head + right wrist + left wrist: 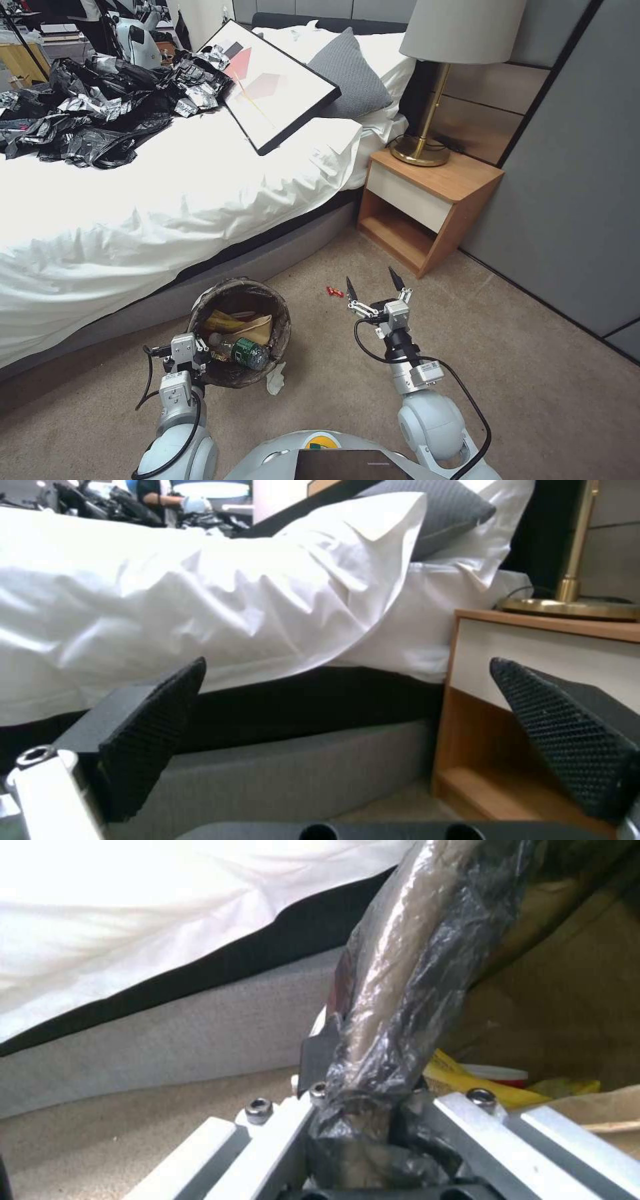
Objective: Pick up the trash bin, then pick up the garbage from the floor and place it into the trash bin.
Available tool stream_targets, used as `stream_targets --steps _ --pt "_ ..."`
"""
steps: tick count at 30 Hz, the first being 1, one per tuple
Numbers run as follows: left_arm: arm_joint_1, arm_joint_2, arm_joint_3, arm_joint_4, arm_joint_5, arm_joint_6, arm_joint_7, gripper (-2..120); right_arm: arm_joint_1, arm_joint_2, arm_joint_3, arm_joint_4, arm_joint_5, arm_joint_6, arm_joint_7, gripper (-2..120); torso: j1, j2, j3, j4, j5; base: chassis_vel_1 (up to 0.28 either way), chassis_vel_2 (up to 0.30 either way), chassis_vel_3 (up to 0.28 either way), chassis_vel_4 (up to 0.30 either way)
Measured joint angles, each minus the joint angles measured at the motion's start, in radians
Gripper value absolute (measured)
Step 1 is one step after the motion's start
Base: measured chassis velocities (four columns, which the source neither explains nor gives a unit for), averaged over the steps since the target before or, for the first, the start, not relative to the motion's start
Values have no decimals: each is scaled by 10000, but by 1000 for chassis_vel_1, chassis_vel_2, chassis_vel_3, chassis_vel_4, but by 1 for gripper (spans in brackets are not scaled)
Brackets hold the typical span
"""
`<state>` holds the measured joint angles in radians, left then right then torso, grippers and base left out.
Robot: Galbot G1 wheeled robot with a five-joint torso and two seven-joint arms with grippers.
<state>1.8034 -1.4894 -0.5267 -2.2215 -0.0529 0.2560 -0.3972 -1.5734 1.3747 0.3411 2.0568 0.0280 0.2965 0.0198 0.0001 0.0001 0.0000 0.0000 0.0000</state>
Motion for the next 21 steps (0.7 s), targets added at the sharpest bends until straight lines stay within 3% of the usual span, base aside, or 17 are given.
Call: stream_targets --steps 21 --pt "-140 -53 -56 62 22 29 -12 0 196 73 -102 -235 58 24 148 100 0 0 0 1 0 0 0 0 0"
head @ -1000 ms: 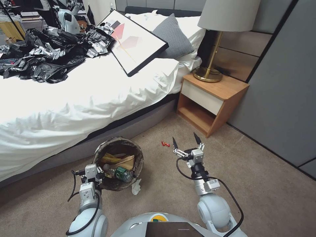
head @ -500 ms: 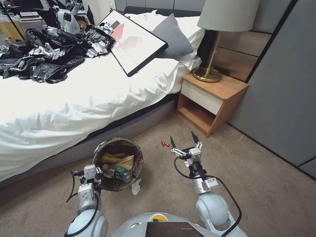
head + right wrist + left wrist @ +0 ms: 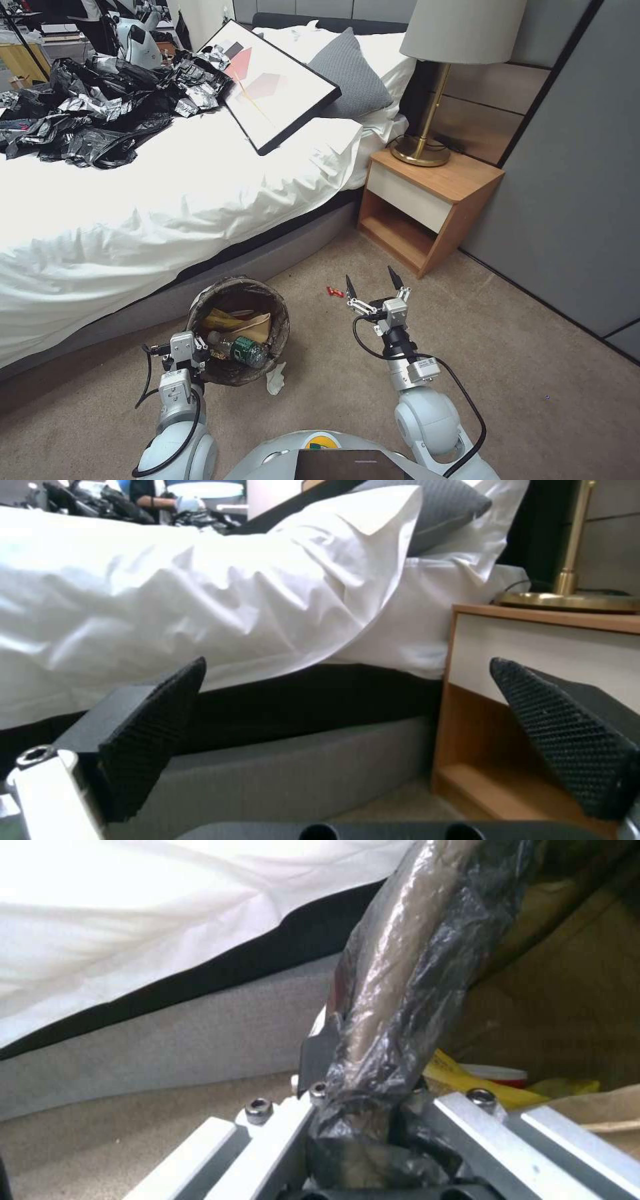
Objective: Pick up the trash bin, then pick up the garbage from the floor and place it into the trash bin.
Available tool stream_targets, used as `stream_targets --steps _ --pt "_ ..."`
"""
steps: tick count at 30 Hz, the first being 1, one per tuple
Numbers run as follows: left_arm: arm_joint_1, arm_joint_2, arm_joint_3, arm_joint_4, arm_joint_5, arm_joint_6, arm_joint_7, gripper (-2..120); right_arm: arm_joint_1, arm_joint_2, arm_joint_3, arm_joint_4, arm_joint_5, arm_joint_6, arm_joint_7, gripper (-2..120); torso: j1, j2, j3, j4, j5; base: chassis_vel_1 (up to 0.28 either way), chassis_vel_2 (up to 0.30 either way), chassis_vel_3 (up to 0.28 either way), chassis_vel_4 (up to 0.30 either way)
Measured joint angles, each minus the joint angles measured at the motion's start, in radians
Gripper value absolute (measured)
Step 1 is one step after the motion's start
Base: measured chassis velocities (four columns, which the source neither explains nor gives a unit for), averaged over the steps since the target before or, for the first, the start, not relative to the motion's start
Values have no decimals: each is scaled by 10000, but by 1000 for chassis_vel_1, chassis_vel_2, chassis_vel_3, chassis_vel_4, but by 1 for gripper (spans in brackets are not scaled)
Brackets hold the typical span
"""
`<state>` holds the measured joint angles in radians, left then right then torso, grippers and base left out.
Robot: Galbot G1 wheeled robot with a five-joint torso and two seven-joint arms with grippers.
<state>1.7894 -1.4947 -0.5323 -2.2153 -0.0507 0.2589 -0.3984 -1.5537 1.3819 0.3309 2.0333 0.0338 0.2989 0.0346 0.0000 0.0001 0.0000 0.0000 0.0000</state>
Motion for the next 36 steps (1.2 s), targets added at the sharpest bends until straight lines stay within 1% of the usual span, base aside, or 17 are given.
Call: stream_targets --steps 6,18,19,26,30,33,36 --pt "12 -7 -13 2 1 1 -1 0 -48 5 -9 -4 -3 70 -52 100 0 0 -1 0 0 -32 31 32 -33" --pt "85 -51 3 13 52 -30 -14 0 -149 31 11 -60 -138 488 -212 100 1 0 3 3 1 -160 159 159 -158" --pt "66 -58 -1 10 56 -30 -19 0 -124 24 6 -56 -138 492 -213 100 0 0 2 5 7 -152 141 138 -128" --pt "10 -105 8 -17 89 0 -31 0 -2 -20 31 -95 -132 575 -259 100 -1 1 -2 6 5 -62 84 86 -66" --pt "36 -120 11 -1 103 0 -30 0 11 -15 16 -162 -132 729 -342 100 -1 1 -2 5 5 -50 72 73 -74" --pt "41 -140 26 86 134 -2 -29 0 196 -58 8 -458 -251 1143 -401 100 0 1 -1 4 4 -67 65 77 -64" --pt "60 -157 39 90 141 -7 -30 0 247 -92 41 -544 -348 1220 -461 100 0 1 0 5 4 -34 31 40 -29"
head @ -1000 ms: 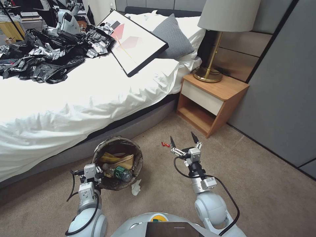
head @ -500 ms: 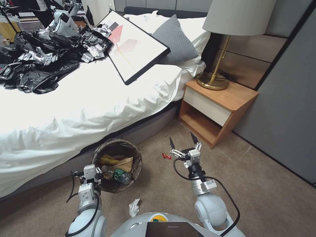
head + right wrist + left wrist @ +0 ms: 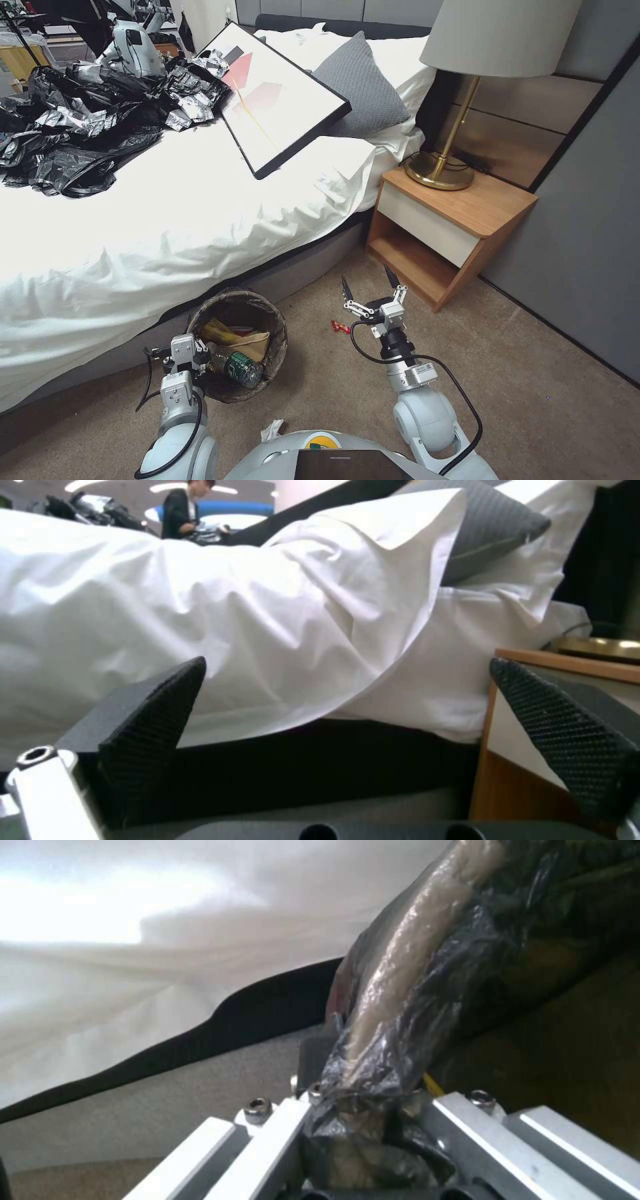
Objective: Pick up the trash bin, then pick up the garbage from the floor and place it into the trash bin.
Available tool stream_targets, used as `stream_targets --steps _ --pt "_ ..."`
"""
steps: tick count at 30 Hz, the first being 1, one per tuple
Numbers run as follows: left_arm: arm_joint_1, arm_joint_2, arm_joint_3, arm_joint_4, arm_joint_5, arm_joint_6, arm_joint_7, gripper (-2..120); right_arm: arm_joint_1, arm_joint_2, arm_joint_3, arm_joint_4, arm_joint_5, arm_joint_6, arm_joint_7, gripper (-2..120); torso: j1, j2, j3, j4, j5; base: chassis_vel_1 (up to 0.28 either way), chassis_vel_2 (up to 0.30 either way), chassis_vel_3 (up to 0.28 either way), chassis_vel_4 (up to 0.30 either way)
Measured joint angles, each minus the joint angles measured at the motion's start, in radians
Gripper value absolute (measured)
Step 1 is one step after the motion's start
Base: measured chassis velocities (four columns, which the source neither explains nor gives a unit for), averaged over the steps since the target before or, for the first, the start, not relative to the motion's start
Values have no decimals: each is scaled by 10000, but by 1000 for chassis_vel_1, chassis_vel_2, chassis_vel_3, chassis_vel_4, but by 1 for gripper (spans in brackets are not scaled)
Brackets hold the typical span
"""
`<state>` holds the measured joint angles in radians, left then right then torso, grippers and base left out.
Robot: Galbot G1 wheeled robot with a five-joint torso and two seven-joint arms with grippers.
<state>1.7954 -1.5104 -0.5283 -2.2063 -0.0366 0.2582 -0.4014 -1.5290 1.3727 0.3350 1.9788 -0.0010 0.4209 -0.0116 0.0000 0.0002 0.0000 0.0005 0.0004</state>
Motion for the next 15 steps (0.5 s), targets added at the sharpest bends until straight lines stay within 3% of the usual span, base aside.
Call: stream_targets --steps 8,15 --pt "163 2 100 95 103 -100 6 0 458 -476 -98 -631 8 -437 -244 100 0 -1 0 -7 -4 0 0 0 0" --pt "435 22 212 28 242 -180 21 0 1515 -1694 -265 -1990 673 -1289 -1703 100 0 -1 0 -8 -3 0 0 0 0"
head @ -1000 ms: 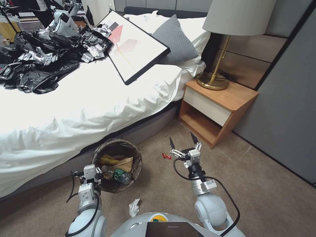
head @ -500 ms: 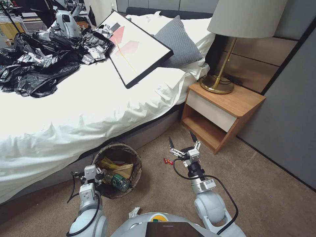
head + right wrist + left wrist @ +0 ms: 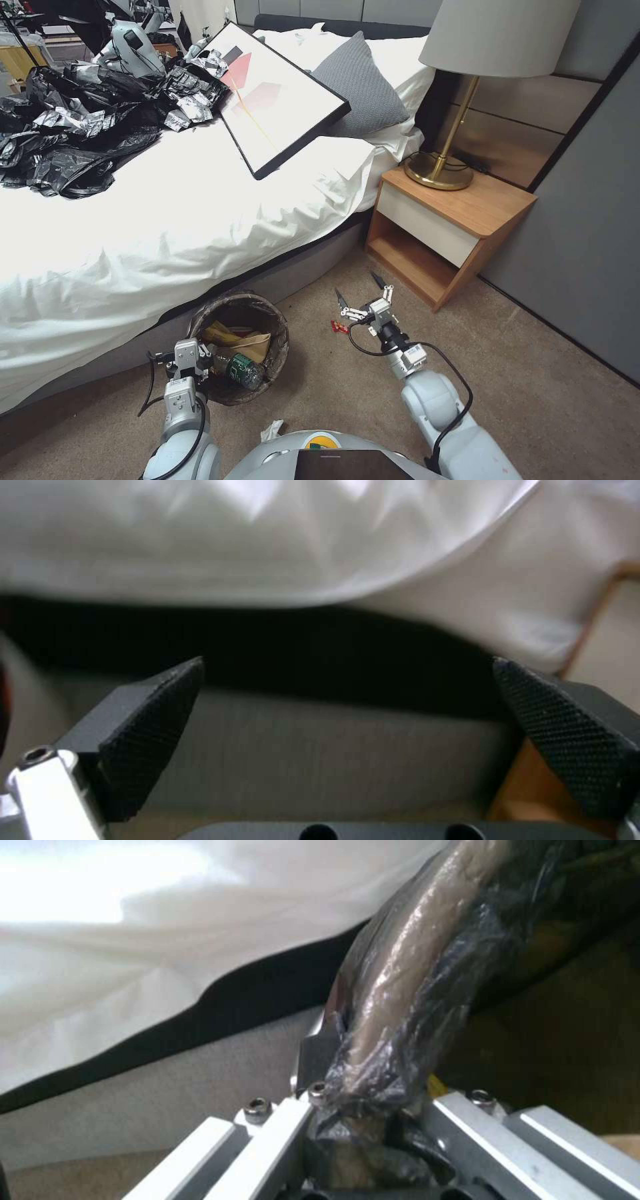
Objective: Pick up the trash bin, then pick up the garbage from the floor and place it into the trash bin.
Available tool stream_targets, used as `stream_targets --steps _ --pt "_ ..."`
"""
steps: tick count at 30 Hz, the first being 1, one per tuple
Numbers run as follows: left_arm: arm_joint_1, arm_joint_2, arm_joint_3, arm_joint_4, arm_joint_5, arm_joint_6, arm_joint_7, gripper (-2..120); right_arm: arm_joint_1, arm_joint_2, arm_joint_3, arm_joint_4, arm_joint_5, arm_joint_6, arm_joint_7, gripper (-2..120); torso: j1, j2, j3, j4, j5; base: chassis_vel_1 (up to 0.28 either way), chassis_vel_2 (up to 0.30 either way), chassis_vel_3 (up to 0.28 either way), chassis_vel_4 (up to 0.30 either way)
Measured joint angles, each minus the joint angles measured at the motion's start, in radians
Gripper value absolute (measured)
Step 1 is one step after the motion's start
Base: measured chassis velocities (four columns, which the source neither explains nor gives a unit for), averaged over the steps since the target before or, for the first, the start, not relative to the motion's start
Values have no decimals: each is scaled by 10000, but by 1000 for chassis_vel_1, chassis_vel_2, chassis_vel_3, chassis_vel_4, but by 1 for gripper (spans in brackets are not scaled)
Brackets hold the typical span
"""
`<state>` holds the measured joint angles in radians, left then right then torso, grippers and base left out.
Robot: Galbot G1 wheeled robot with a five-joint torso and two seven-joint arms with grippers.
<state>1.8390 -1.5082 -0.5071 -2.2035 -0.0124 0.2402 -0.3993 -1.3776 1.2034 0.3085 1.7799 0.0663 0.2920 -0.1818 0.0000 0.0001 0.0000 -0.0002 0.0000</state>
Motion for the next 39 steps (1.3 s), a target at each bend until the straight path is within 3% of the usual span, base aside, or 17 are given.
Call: stream_targets --steps 12,14,16,18,31,39 --pt "251 16 89 0 116 -109 14 0 813 -1356 -360 -1708 217 -80 -1325 100 1 -1 1 -1 1 0 0 0 0" --pt "243 34 135 -70 165 -75 14 0 1657 -1928 -660 -2916 203 -87 -2313 100 1 0 1 0 1 0 0 0 0" --pt "247 38 139 -92 175 -67 14 0 1976 -2024 -707 -3279 174 -122 -2758 100 1 -1 2 1 1 0 0 0 0" --pt "264 32 135 -134 192 -59 15 0 2673 -2096 -815 -4087 132 -207 -3920 100 1 -1 1 2 1 0 0 0 0" --pt "154 36 179 -106 228 27 23 0 4163 -1646 -1759 -6392 2 131 -5270 100 1 -1 0 3 0 0 0 0 0" --pt "124 -16 175 -82 243 27 30 0 4875 -729 -2020 -7855 -307 360 -5721 100 1 0 0 4 1 0 0 0 0"
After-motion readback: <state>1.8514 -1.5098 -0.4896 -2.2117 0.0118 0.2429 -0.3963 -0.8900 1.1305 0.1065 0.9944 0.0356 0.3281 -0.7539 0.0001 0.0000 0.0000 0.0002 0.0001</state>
